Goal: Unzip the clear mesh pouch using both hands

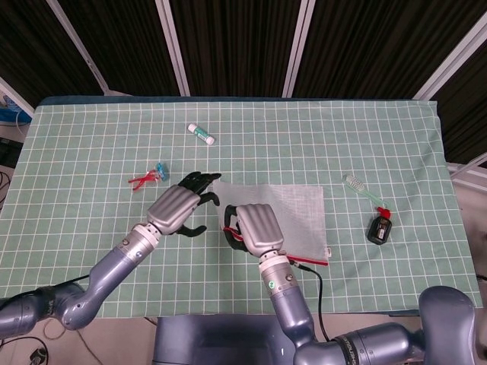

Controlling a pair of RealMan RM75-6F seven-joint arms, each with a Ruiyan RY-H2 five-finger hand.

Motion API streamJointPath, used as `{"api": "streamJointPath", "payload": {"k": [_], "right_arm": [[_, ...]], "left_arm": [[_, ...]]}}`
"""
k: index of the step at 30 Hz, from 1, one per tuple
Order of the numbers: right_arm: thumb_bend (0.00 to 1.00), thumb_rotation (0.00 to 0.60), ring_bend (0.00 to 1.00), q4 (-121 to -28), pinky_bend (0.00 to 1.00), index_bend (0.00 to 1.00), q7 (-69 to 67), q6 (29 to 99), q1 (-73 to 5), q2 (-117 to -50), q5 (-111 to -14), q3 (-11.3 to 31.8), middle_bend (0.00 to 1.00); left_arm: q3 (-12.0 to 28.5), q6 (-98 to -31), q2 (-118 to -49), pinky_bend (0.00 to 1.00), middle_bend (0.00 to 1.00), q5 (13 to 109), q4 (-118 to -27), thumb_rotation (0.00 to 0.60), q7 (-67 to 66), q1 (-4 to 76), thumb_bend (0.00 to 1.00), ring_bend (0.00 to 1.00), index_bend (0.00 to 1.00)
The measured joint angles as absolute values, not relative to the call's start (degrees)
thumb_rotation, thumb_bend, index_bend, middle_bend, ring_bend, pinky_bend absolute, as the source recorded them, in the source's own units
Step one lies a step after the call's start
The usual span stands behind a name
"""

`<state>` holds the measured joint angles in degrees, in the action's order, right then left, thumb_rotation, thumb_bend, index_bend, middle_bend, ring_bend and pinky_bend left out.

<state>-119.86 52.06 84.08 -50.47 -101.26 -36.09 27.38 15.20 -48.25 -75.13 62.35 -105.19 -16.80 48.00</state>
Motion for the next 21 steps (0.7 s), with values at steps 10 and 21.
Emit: {"api": "streamJointPath", "payload": {"k": [10, 21], "right_arm": [[0.69, 0.600, 1.00, -120.93, 1.00, 0.66, 50.90, 85.14, -51.27, -99.83, -35.22, 26.99, 1.00], [0.69, 0.600, 1.00, -121.67, 1.00, 0.66, 49.26, 85.88, -51.53, -98.40, -34.53, 26.20, 1.00]], "left_arm": [[14.58, -49.30, -79.81, 0.00, 0.00, 57.52, -104.59, 0.600, -19.01, 51.54, 0.29, 0.00, 0.43], [14.16, -50.95, -81.99, 0.00, 0.00, 54.69, -104.01, 0.600, -19.64, 53.38, 0.33, 0.00, 0.48]]}}
